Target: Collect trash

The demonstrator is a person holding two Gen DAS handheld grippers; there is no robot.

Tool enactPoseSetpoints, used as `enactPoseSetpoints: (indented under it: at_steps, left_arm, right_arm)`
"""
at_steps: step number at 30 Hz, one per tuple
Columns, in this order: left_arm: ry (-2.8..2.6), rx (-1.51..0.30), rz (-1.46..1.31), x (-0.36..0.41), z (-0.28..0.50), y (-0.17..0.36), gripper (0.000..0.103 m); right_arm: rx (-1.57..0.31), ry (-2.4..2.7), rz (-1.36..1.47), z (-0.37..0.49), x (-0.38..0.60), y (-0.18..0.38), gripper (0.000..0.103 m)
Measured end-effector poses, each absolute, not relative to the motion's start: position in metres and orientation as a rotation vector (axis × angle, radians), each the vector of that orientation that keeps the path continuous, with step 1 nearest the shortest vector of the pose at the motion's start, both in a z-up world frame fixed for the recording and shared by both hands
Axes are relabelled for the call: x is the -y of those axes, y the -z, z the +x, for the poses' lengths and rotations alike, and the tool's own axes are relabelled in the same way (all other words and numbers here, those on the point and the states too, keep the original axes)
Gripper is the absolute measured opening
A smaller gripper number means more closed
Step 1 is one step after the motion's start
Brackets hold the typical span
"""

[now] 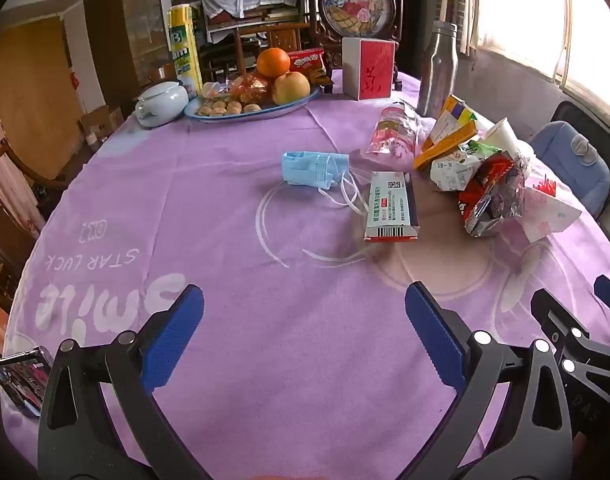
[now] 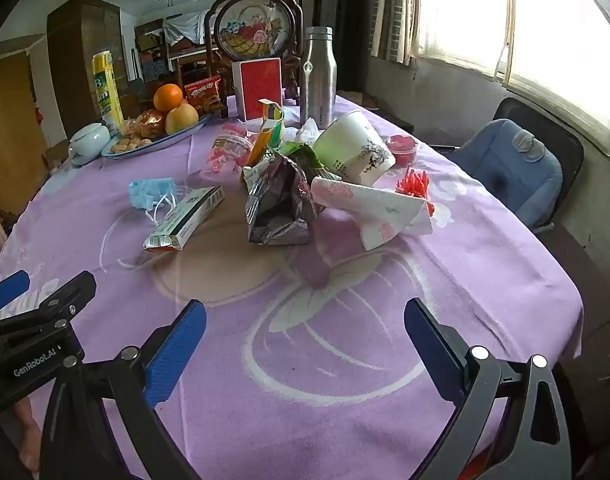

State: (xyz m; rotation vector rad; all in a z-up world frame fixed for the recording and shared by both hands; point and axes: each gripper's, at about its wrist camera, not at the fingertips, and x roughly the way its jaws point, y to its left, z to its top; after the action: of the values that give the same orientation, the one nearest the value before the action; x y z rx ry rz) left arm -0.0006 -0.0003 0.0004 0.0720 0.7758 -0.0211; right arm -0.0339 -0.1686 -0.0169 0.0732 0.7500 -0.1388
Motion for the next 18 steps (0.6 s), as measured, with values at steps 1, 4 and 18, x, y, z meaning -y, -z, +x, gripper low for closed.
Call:
enactPoseSetpoints:
  at_steps: [1, 4, 18]
  left_arm:
    - [0.017, -0.769, 0.076, 0.0004, -0.0010, -0.0007, 0.096]
    - [0.012, -0.779, 0.063, -0.0014, -0.0020, -0.0006, 0.096]
    - [0.013, -0.798, 0.053, -0.0011, 0.0014, 0.0015, 0.096]
  right_arm:
    - [-0.754, 0.137, 0.074, -0.0338, 0.1686, 0.0176, 0.098]
    - [-0.759, 0.138, 0.073, -0.0333, 0.1687, 0.0186, 0.098]
    - [-0.754, 0.140, 0.074, -0.0323, 0.1686, 0.0181, 0.098]
